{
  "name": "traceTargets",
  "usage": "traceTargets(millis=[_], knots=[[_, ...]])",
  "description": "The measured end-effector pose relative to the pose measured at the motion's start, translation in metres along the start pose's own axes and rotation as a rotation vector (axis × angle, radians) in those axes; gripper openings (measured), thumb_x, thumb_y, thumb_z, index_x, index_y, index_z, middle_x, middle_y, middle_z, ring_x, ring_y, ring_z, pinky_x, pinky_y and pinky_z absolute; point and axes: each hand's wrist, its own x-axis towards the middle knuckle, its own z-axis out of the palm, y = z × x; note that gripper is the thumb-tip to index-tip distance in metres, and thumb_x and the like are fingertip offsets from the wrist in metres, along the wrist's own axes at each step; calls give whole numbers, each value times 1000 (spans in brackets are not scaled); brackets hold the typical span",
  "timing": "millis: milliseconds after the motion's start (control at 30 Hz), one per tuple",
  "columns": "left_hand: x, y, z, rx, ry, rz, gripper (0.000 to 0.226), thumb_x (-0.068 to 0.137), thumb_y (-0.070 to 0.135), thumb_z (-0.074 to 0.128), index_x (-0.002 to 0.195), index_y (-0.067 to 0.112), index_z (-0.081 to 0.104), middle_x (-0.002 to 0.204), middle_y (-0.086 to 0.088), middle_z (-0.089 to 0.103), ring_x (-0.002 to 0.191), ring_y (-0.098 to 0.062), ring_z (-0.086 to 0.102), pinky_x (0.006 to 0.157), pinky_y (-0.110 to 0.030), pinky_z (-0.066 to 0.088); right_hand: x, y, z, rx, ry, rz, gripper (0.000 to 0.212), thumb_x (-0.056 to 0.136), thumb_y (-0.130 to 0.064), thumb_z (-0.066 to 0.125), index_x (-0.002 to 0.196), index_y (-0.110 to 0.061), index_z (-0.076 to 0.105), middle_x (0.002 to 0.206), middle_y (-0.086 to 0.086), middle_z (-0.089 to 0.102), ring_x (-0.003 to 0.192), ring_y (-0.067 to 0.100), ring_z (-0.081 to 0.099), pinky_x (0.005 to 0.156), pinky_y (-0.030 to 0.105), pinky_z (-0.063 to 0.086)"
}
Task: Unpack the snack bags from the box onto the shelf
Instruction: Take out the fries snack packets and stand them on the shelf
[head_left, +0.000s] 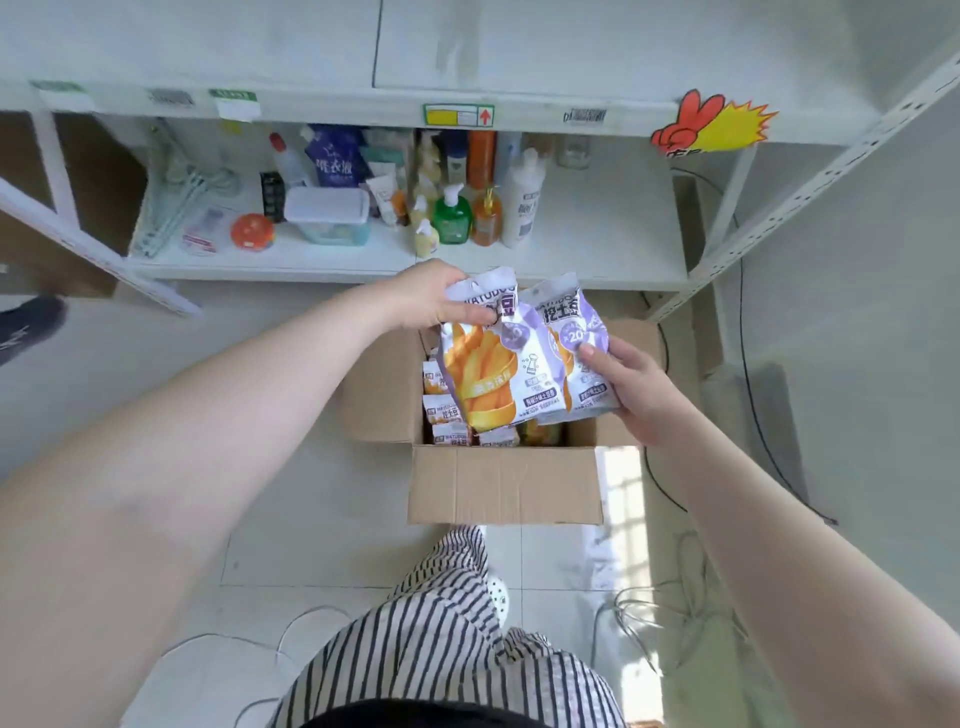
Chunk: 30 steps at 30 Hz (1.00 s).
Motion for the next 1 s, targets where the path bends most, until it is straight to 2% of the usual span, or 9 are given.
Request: traceTargets(millis=[100, 200, 333, 433, 567, 667, 767, 900, 1000], knots=[[-41, 12, -18, 46, 34, 8, 33, 79, 50, 70, 83, 19, 60, 74, 8, 57, 68, -7, 53, 57, -21, 36, -28, -6, 13, 3, -34, -44, 41, 83, -29, 69, 118, -8, 63, 114, 14, 71, 96, 28, 70, 84, 38, 57], [-76, 20, -39, 90, 40, 32, 51, 71, 60, 72, 84, 11, 65, 80, -2, 63, 70, -14, 55, 61, -26, 37, -50, -14, 31, 2, -56, -93, 47, 83, -26, 68, 124, -5, 60, 118, 17, 69, 100, 30, 69, 87, 40, 57], [-103, 23, -71, 131, 60, 42, 30, 79, 45, 72, 71, 20, 58, 63, 7, 55, 56, -6, 52, 48, -19, 34, -62, -32, 66, -10, -82, -156, 51, 84, -25, 68, 128, -3, 57, 120, 17, 68, 102, 32, 68, 89, 42, 57], [-114, 12, -101, 132, 76, 61, 35, 79, 44, 73, 84, 10, 66, 69, 4, 60, 65, -12, 55, 48, -15, 38, -56, -45, 96, -13, -72, -188, 48, 83, -25, 68, 126, -6, 60, 117, 15, 70, 99, 29, 70, 84, 39, 56], [-132, -13, -153, 161, 117, 32, 28, 84, 32, 71, 73, 11, 57, 44, 13, 49, 37, 2, 44, 33, -14, 28, -30, -68, 154, -4, -86, -219, 47, 81, -24, 69, 125, -10, 61, 113, 13, 72, 96, 27, 71, 76, 34, 59], [-138, -50, -205, 226, 123, 46, 43, 78, 45, 74, 87, 4, 64, 73, -3, 66, 67, -18, 58, 55, -25, 37, -1, -84, 215, -17, -88, -250, 60, 73, -33, 78, 125, -10, 61, 118, 13, 70, 105, 29, 69, 84, 37, 58], [-145, -92, -264, 292, 168, 40, 52, 75, 50, 74, 101, 5, 67, 100, -15, 70, 90, -30, 64, 75, -35, 47, 34, -98, 283, 0, -89, -266, 67, 66, -40, 84, 124, -12, 63, 121, 11, 69, 111, 26, 66, 95, 40, 54], [-155, -139, -335, 314, 175, 33, 35, 77, 45, 74, 84, 12, 65, 67, 2, 58, 61, -14, 51, 54, -23, 36, 80, -113, 363, 41, -87, -248, 44, 83, -20, 69, 125, -9, 62, 117, 11, 70, 102, 23, 69, 89, 37, 55], [-153, -171, -375, 352, 190, 42, 41, 78, 49, 72, 64, 16, 51, 60, 2, 46, 56, -16, 43, 51, -29, 29, 108, -123, 408, 40, -115, -239, 34, 85, -19, 67, 119, -13, 65, 115, 9, 71, 104, 24, 69, 94, 41, 55]])
